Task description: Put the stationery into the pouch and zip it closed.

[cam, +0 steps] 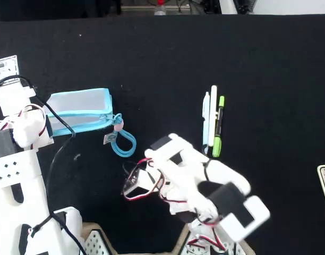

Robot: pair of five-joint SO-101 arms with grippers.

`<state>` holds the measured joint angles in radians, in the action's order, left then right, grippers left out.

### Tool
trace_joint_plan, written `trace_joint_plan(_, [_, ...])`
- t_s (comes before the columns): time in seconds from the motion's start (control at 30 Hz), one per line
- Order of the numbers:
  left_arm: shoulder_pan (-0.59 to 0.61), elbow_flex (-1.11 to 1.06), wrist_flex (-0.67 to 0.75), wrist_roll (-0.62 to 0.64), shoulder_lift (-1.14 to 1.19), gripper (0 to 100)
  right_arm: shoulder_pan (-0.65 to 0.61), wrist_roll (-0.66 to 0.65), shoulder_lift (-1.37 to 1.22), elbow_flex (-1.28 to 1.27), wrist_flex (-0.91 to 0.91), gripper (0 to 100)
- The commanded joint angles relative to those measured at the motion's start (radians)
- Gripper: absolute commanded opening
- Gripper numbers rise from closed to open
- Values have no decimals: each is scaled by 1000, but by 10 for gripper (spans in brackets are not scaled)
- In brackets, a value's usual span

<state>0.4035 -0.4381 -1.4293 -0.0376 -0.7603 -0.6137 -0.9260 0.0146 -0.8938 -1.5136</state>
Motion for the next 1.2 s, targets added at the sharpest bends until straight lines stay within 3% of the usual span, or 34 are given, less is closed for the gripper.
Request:
trace_joint_plan(0.0, [12, 61, 20, 9, -12, 30, 3, 43, -87, -13, 66, 139])
trace_joint_plan(0.33, [13, 64, 21, 9, -12, 30, 5, 46, -108, -44, 140, 132])
trace_joint_plan(0.5, [13, 64, 21, 9, -12, 30, 5, 44, -101, -35, 123, 9])
trace_joint_plan(0.67, [13, 62, 21, 9, -12, 30, 12, 44, -99, -27, 106, 11])
trace_joint_plan(0.83, [13, 62, 20, 9, -12, 30, 98, 41, -99, -8, 112, 11])
trace_joint_plan(1.17, [13, 64, 20, 9, -12, 30, 381, -144, 136, 56, 114, 11])
